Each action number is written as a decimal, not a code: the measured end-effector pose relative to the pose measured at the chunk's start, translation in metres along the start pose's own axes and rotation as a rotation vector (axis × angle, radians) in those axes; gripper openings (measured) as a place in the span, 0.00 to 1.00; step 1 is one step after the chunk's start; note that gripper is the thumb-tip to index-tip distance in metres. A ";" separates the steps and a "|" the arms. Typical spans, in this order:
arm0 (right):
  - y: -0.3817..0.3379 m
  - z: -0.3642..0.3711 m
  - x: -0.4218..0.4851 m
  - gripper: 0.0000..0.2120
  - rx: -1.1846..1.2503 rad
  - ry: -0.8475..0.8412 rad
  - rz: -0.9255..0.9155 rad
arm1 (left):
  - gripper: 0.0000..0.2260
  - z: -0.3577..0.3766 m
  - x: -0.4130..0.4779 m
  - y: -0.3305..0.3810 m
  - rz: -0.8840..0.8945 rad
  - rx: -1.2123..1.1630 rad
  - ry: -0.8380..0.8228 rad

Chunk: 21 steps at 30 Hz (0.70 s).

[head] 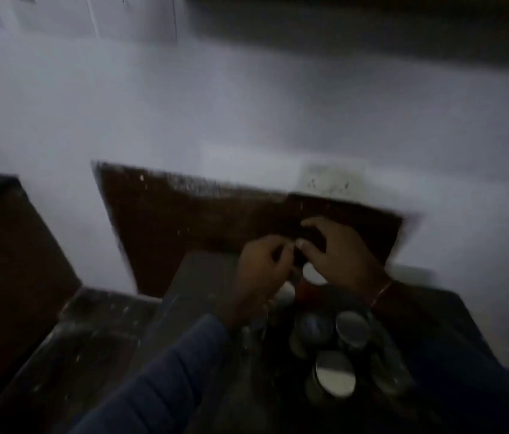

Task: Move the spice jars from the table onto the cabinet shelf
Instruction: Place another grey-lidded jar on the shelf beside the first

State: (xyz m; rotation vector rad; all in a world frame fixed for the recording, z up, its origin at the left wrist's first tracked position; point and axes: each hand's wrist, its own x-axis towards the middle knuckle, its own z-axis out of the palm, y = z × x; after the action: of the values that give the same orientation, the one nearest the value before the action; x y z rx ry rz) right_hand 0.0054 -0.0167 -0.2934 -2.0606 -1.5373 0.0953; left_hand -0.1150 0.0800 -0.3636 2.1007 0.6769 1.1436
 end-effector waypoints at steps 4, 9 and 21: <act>0.048 0.081 -0.083 0.16 0.169 -0.142 0.236 | 0.08 0.060 -0.128 -0.035 -0.318 -0.021 -0.169; 0.084 0.129 -0.155 0.16 0.161 -0.189 0.338 | 0.07 0.089 -0.191 -0.030 -0.464 -0.008 -0.211; 0.117 0.147 -0.109 0.24 -0.008 -0.259 0.251 | 0.11 0.104 -0.160 -0.008 -0.663 -0.008 -0.215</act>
State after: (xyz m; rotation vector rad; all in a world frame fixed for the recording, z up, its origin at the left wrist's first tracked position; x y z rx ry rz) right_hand 0.0141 -0.0789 -0.5010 -2.3111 -1.4152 0.4676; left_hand -0.1047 -0.0560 -0.4973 1.7433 1.1407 0.5414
